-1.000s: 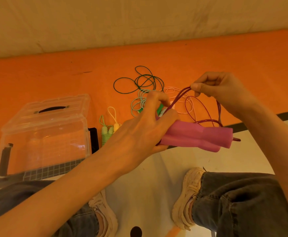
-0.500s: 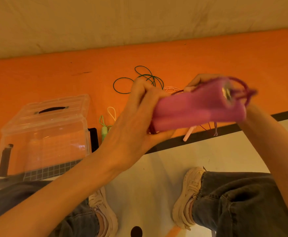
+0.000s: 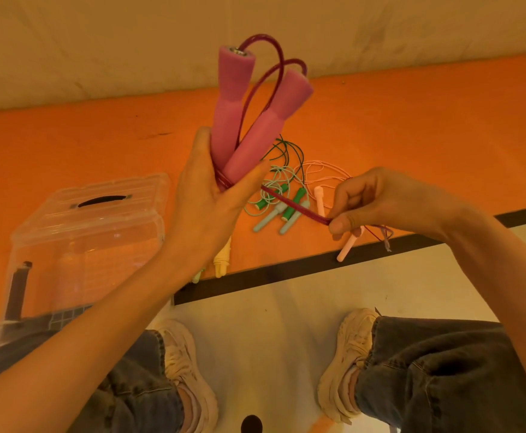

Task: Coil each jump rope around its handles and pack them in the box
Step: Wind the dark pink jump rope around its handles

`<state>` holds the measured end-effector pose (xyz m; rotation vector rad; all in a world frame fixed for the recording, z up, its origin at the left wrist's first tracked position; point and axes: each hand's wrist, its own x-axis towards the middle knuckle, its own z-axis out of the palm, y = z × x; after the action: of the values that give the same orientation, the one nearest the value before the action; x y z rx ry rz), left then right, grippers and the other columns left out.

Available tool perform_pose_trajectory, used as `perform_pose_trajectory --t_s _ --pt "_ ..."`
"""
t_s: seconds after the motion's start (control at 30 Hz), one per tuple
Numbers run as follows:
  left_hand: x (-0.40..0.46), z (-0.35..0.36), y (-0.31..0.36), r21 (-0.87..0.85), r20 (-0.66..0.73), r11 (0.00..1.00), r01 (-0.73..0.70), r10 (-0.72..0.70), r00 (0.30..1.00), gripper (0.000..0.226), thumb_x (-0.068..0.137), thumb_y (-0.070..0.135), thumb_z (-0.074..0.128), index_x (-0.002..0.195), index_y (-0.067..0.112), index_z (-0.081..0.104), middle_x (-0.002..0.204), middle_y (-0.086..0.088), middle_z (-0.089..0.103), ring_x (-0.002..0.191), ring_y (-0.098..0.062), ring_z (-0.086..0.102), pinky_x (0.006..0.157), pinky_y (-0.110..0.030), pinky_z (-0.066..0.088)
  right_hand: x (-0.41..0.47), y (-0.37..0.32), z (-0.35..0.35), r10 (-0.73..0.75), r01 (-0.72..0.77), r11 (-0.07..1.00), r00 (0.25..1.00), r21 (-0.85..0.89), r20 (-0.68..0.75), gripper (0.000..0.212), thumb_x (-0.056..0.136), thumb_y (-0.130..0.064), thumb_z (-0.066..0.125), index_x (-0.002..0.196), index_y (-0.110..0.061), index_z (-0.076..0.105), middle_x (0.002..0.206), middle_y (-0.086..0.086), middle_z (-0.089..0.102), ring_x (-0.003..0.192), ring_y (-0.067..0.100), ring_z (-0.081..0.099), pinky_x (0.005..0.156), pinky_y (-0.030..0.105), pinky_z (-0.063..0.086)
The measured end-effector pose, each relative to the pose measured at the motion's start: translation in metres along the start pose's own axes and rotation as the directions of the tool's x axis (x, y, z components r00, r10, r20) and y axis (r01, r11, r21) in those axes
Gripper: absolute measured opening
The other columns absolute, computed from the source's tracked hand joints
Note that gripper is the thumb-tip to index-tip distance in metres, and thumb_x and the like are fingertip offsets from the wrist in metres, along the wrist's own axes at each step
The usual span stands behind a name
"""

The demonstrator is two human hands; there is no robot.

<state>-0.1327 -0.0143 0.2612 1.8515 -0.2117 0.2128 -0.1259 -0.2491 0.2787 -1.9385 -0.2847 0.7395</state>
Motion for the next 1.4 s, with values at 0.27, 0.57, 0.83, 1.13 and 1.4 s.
perform_pose_trajectory --t_s 0.27,0.57,0.83,1.13,1.4 --pt "-0.003 0.000 -0.007 0.360 0.124 0.933 -0.022 -0.024 0.992 0.035 0.085 0.033 0.070 0.101 0.020 0.042 0.075 0.016 0.043 0.066 0.012 0.048 0.052 -0.011 0.035 -0.006 -0.008 0.010 0.037 -0.046 0.998 0.978 0.038 0.204 0.007 0.076 -0.012 0.070 0.081 -0.011 0.074 0.075 0.006 0.072 0.058 0.012 0.058 0.053 0.013 0.045" --pt "0.011 -0.024 -0.012 0.582 0.055 0.813 0.017 -0.061 0.997 0.041 0.085 0.042 0.067 0.106 0.017 0.043 0.079 0.007 0.047 0.066 -0.015 0.047 0.052 -0.033 0.032 -0.014 -0.013 0.012 -0.032 0.030 0.999 0.992 0.022 0.124 0.010 0.076 -0.017 0.070 0.084 -0.012 0.075 0.064 0.001 0.069 0.048 0.011 0.051 0.045 0.013 0.040" --pt "0.005 -0.016 -0.014 0.677 0.249 0.733 -0.071 -0.138 0.959 0.062 0.079 0.064 0.057 0.117 0.018 0.042 0.073 0.014 0.041 0.061 -0.002 0.042 0.047 -0.025 0.026 -0.020 -0.013 0.007 -0.126 0.121 0.992 0.971 0.035 0.201 0.024 0.072 -0.043 0.074 0.087 -0.025 0.077 0.077 0.009 0.071 0.071 0.047 0.053 0.049 0.039 0.042" --pt "-0.002 -0.010 -0.008 0.611 0.403 0.788 -0.078 -0.225 0.887 0.089 0.057 0.081 0.025 0.123 0.023 0.044 0.073 0.015 0.042 0.071 0.005 0.035 0.057 -0.023 0.029 -0.023 -0.011 -0.005 -0.208 0.185 0.971 0.966 0.152 0.153 0.027 0.070 -0.048 0.076 0.087 -0.026 0.078 0.068 0.005 0.069 0.048 0.008 0.043 0.044 0.014 0.034" --pt "-0.010 -0.005 -0.018 0.753 0.433 0.612 -0.241 -0.185 0.882 0.088 0.060 0.084 0.052 0.121 0.022 0.042 0.099 0.006 0.059 0.083 -0.018 0.056 0.084 -0.037 0.041 -0.023 -0.009 -0.006 -0.197 0.184 0.976 0.974 0.112 0.116 0.028 0.072 -0.048 0.074 0.087 -0.025 0.077 0.067 0.005 0.068 0.048 0.014 0.042 0.043 0.016 0.034"
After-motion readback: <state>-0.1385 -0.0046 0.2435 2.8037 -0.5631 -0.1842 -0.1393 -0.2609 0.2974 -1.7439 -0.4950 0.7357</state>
